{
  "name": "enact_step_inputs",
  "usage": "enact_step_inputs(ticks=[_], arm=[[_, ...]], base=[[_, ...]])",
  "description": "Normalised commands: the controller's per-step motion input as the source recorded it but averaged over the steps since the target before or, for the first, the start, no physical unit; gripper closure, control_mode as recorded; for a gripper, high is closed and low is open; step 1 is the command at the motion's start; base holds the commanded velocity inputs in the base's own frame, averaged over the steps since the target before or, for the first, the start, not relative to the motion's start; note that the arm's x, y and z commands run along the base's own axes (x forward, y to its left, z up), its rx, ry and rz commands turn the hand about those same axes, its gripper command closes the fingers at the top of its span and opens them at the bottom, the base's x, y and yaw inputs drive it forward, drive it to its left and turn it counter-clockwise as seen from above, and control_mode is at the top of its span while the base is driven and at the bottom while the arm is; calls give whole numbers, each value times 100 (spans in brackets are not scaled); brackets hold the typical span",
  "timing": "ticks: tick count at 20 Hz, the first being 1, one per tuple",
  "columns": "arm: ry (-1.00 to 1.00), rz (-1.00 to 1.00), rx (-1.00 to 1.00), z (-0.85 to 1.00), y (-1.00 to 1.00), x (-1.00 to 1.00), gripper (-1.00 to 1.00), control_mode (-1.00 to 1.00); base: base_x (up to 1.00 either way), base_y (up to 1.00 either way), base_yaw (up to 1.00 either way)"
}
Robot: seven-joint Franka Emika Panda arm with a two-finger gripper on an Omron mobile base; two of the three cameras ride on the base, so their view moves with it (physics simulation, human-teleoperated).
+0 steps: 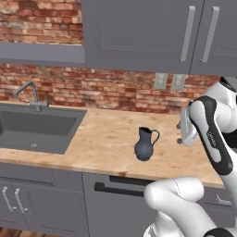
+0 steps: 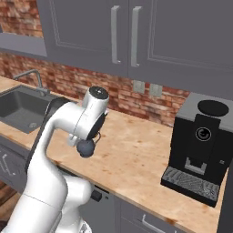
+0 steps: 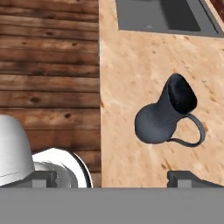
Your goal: Move the pickle and steak from the top shelf to the second highest shelf to make space. Then, place the pitcher from the counter on the cleared top shelf.
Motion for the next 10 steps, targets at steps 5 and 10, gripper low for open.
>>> enact_step_inputs(ticks=[5,10], arm=[[-9,6,0,-21,-23,18,-100,-100],[-16,4,2,-27,-13,28,-100,-100]], base=[[0,0,0],[0,0,0]])
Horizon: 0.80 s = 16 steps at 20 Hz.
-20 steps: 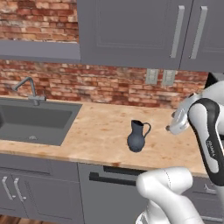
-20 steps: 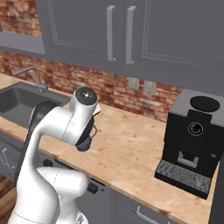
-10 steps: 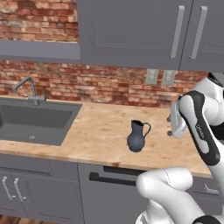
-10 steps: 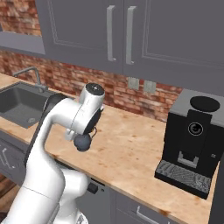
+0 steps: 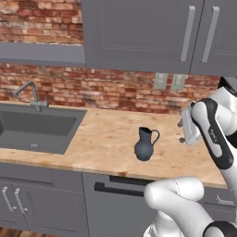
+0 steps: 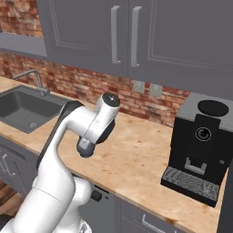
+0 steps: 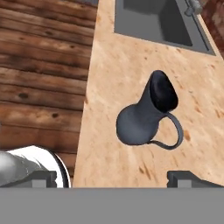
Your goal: Move the pickle and steak from the top shelf to the second highest shelf to make space. Then, place the pitcher from the counter on the cleared top shelf.
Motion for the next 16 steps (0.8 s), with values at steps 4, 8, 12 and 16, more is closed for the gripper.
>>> enact_step_inputs(ticks=[4,8,12,16], arm=[[-11,7,3,-36,0,32,-100,-100],[-7,8,7,-24,0,36,-100,-100],[0,8,11,-1,0,37,-100,-100],[0,10,10,0,0,38,-100,-100]], base=[[0,0,0],[0,0,0],[0,0,0],[0,0,0]])
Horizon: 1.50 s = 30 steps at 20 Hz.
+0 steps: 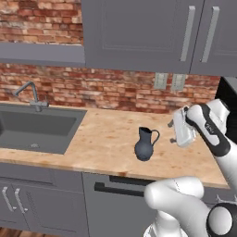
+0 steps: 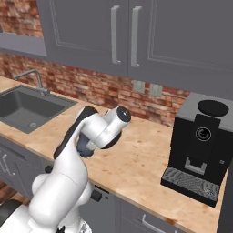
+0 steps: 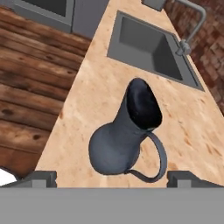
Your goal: Move the pickle and steak from the top shelf to the second highest shelf to make space. Then, place the pitcher from the counter on the cleared top shelf.
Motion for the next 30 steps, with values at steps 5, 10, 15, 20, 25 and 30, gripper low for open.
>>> enact_step_inputs(ticks=[5,10,15,20,25,30], arm=[[2,11,6,0,0,26,-100,-100],[3,9,3,0,0,21,-100,-100],[5,7,0,-5,1,23,-100,-100],[9,7,0,-14,7,21,-100,-100],[12,5,0,-24,15,16,-100,-100],[9,5,0,-18,12,20,-100,-100]], base=[[0,0,0],[0,0,0],[0,0,0],[0,0,0],[0,0,0],[0,0,0]])
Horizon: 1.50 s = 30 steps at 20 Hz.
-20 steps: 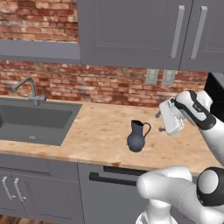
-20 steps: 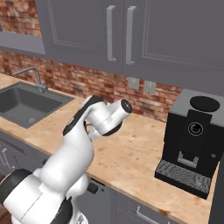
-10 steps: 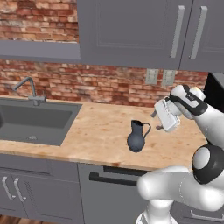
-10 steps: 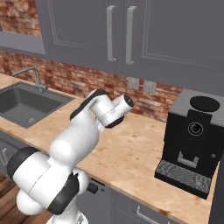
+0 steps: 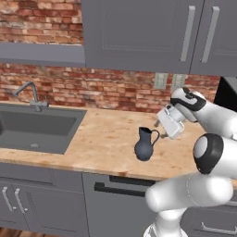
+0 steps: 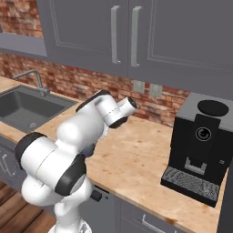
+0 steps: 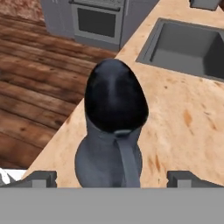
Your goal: Move the pickle and steak from the top shelf to the second highest shelf to make space. Then, place the pitcher from the counter on the cleared top shelf.
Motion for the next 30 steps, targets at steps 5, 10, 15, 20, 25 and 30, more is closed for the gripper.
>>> enact_step_inputs(ticks=[5,10,15,20,25,30], arm=[[6,4,0,-13,6,23,-100,-100],[7,5,0,-22,8,16,-100,-100],[7,5,0,-24,10,11,-100,-100],[4,6,0,-20,8,1,100,-100],[0,2,0,0,0,0,100,-100],[0,-1,0,-2,5,-32,100,-100]], base=[[0,0,0],[0,0,0],[0,0,0],[0,0,0],[0,0,0],[0,0,0]])
